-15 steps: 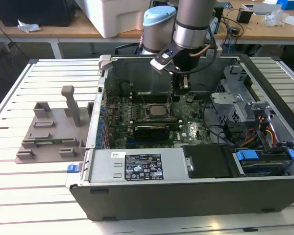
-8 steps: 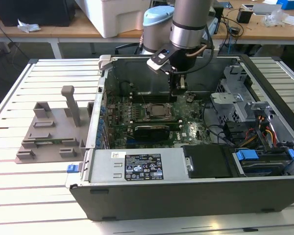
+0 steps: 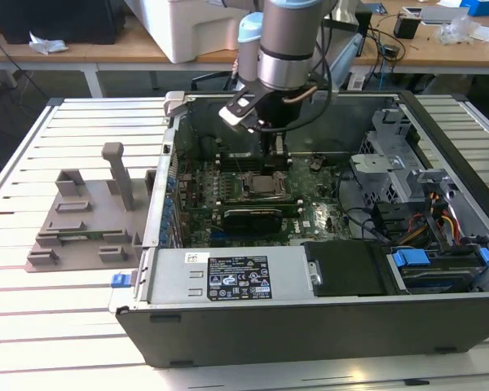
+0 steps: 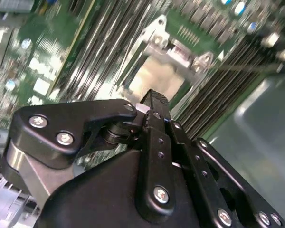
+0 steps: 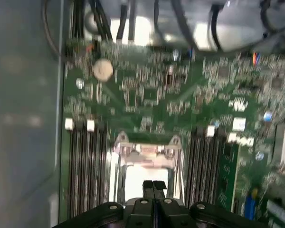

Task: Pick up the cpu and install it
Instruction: 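Close the cpu cover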

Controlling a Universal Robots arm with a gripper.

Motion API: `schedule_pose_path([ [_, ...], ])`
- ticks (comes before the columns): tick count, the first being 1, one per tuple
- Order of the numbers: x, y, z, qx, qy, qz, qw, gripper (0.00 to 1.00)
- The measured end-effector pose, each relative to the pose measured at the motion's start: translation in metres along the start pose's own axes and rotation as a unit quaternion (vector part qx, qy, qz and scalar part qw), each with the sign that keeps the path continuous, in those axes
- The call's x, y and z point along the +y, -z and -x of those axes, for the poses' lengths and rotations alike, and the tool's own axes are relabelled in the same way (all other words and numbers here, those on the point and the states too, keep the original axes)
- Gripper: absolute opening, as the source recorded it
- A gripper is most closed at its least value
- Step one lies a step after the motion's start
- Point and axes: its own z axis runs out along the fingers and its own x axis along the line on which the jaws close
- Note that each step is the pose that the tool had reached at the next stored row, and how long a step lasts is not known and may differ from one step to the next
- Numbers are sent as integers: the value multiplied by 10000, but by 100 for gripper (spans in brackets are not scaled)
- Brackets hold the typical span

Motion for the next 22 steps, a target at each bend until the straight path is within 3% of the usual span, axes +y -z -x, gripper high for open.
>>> schedule_pose_path([
  [2, -118, -65, -8, 0, -1, 0, 10000, 11],
  [5, -221, -148, -17, 0, -1, 0, 10000, 11],
  [8, -264, -258, -22, 0, 0, 0, 10000, 11],
  [17, -269, -310, -24, 0, 0, 0, 10000, 11],
  [20, -154, -297, -19, 6, 0, 3, 10000, 11],
  [22, -122, -245, -14, 7, 0, 1, 10000, 11],
])
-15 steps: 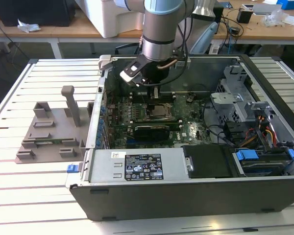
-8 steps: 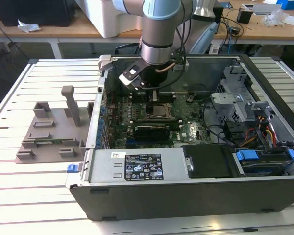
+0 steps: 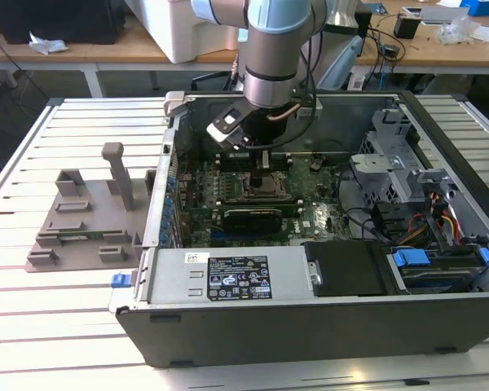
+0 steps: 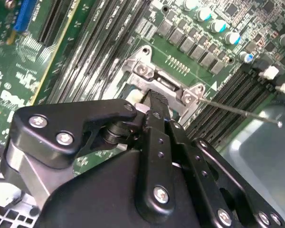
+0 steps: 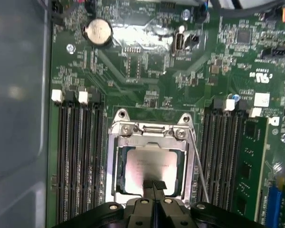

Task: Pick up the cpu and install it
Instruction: 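Close the cpu cover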

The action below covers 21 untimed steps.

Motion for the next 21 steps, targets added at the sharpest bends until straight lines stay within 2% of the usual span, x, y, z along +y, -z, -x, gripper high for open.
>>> schedule_pose_path([
  [3, 33, 47, 3, -1, 0, 0, 10000, 11],
  [7, 33, 181, 7, 0, -1, 0, 10000, 11],
  [10, 24, 341, 12, 0, 0, 0, 10000, 11],
  [12, 14, 511, 16, 0, 0, 0, 10000, 11],
  [15, 5, 669, 20, 0, 0, 0, 10000, 11],
  [17, 2, 714, 21, 0, 0, 0, 10000, 11],
  [21, 2, 716, 21, 0, 0, 0, 10000, 11],
])
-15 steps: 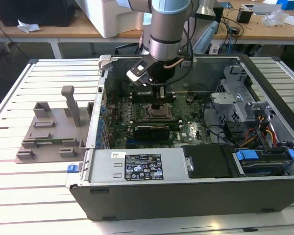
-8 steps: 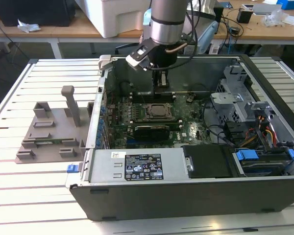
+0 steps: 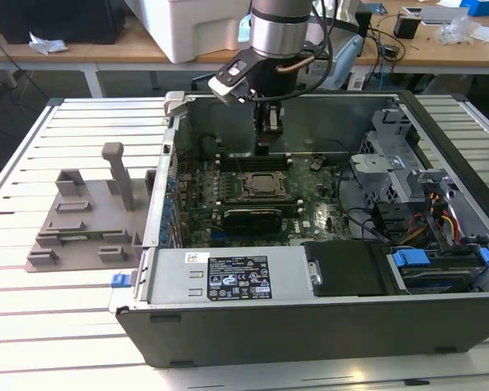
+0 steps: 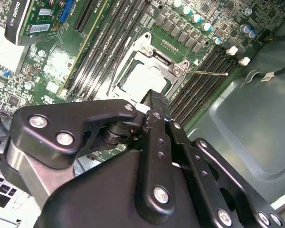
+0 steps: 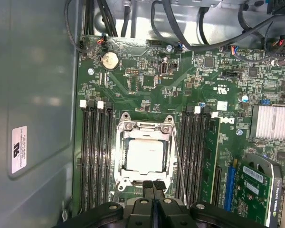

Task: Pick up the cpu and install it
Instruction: 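Close the cpu cover, then install the first cpu locking lever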

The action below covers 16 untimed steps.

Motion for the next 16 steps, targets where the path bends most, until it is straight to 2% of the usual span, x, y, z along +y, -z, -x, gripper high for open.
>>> schedule_pose_path([
  [5, 0, 0, 0, 0, 4, 0, 10000, 11],
  [6, 0, 1, 0, -7, 103, 2, 9999, 11],
  [7, 0, 1, 0, -18, 299, 8, 9996, 11],
  [9, 0, 1, 0, -31, 529, 14, 9986, 11],
  [10, 0, 1, 0, -44, 749, 21, 9972, 11],
  [11, 0, 1, 0, -49, 828, 23, 9966, 11],
  [13, 0, 1, 0, -69, 1187, 33, 9929, 11],
  [15, 0, 1, 0, -81, 1387, 38, 9903, 11],
  [16, 0, 1, 0, -89, 1526, 42, 9882, 11],
])
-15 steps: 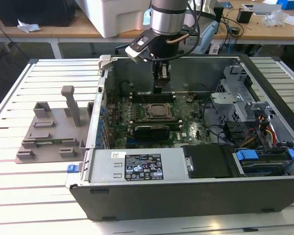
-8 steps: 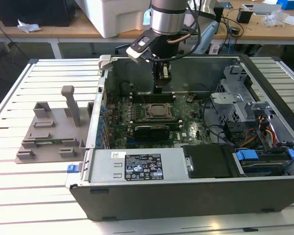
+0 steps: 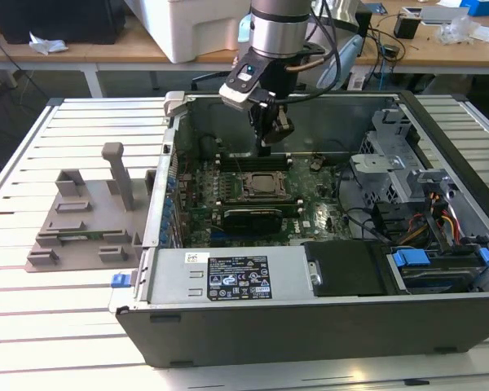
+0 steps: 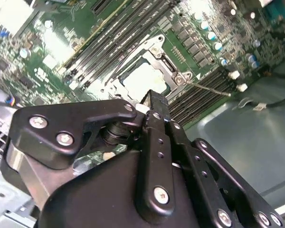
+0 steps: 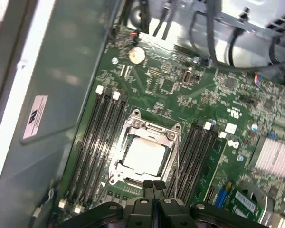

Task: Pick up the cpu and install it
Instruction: 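Install the first cpu locking lever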

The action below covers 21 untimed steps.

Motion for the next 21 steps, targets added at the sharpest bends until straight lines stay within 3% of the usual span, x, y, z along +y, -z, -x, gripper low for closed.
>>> schedule_pose_path([
  [3, 0, 0, 0, -22, 375, 10, 9993, 11],
  [6, 3, 0, 1, -45, 761, 21, 9971, 11],
  [10, 6, 0, 2, -61, 1047, 29, 9945, 11],
  [11, 6, 0, 2, -73, 1250, 35, 9921, 11],
  [12, 8, 0, 3, -87, 1485, 41, 9889, 11],
  [13, 8, 0, 3, -94, 1615, 45, 9868, 11],
  [15, 8, 1, 3, -100, 1705, 47, 9853, 11],
  [16, 9, 1, 3, -105, 1803, 50, 9835, 11],
  [18, 10, 0, 4, -112, 1920, 53, 9813, 11],
  [21, 11, 1, 4, -119, 2030, 56, 9791, 11],
])
